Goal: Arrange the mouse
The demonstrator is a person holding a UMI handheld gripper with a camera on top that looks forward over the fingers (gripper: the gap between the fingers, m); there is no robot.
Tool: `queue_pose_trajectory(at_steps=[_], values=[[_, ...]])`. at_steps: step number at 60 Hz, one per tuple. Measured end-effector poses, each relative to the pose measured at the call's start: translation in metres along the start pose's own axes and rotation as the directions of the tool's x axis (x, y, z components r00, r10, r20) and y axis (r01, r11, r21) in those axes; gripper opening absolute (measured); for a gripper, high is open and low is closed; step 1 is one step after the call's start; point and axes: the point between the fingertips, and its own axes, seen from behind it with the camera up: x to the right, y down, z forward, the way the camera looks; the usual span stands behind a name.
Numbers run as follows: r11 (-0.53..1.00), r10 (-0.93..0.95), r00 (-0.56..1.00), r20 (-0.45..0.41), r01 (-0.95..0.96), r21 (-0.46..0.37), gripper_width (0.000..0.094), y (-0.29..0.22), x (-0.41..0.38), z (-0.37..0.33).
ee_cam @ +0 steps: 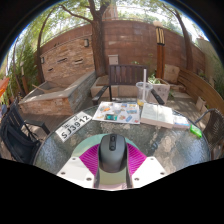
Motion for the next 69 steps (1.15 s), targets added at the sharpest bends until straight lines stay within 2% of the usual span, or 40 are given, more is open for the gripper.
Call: queue_pose_trajectory(at_steps=[6,9,12,14,17,20,24,30,43,54,69], values=[[0.996,-0.007,1.000,0.017,0.008,-0.088,0.0421,0.046,-0.018,0.033],[0.992,-0.010,1.000,0.007,0.010,-0.122,0.0489,0.059,-0.017,0.040],[0.993,-0.010,1.000,-0.006,0.009,-0.121,0.0538,0.057,-0.016,0.036],[0.994,-0.019,1.000,-0.018,0.017,-0.108,0.0630,0.048,-0.013,0.027],[0.995,-0.037,0.999,-0.023,0.035,-0.089,0.0877,0.038,-0.017,0.013],[0.996,-0.059,0.998,-0.036,0.057,-0.066,0.0830,0.026,-0.020,-0.007],[0.996,-0.071,0.996,-0.052,0.069,-0.049,0.0877,0.005,-0.024,-0.042],[0.997,-0.064,0.995,-0.071,0.062,-0.036,0.0859,-0.012,-0.035,-0.090],[0.998,-0.052,0.992,-0.119,0.047,-0.047,0.0852,-0.013,-0.054,-0.178],[0.998,-0.042,0.992,-0.116,0.035,-0.058,0.0852,0.005,-0.067,-0.216],[0.996,-0.048,0.992,-0.117,0.038,-0.080,0.0856,0.020,-0.070,-0.228]])
